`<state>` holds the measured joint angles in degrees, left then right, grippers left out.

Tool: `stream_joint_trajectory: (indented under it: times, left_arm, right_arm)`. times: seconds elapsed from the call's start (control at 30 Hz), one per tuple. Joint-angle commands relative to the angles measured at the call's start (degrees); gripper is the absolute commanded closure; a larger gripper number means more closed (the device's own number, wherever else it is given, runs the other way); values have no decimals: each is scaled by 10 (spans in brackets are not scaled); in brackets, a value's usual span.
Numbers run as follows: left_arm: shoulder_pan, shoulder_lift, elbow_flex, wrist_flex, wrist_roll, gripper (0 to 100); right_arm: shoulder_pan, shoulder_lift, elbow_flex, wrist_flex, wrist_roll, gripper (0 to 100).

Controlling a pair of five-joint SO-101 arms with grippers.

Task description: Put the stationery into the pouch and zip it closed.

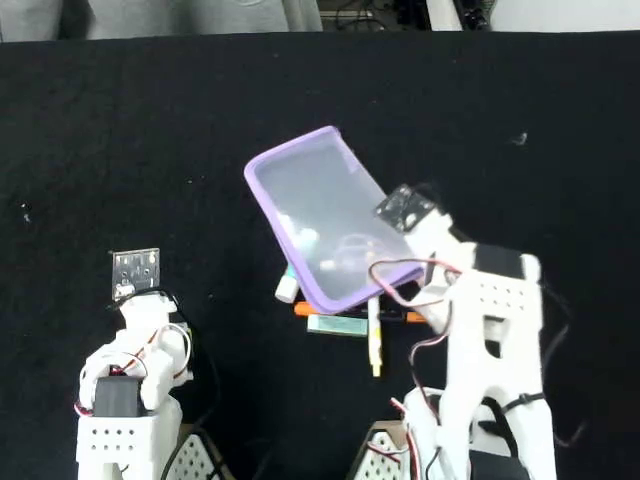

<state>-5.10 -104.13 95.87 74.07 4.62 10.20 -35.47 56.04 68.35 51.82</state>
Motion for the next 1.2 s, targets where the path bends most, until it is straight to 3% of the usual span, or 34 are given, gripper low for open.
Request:
stream_joint_trajectory:
  times: [0.0, 0.2, 0.47, 0.67, 0.97, 1.17]
  left_arm:
    - [6, -3, 15, -11, -1, 970]
    - [6, -3, 15, -11, -1, 970]
    - [6, -3, 15, -11, -1, 970]
    - [6, -3, 15, -11, -1, 970]
    - [7, -3, 15, -11, -1, 970]
    - [6, -3, 15, -11, -1, 970]
  right_arm:
    - [-29, -5, 43, -81, 4, 716]
    - [-30, 0, 70, -147, -35, 730]
    - [-29, 0, 69, -151, -41, 991]
    - [-28, -4, 39, -142, -42, 988]
    - [-80, -4, -289, 93, -148, 988]
    - [-164, 0, -411, 147, -185, 988]
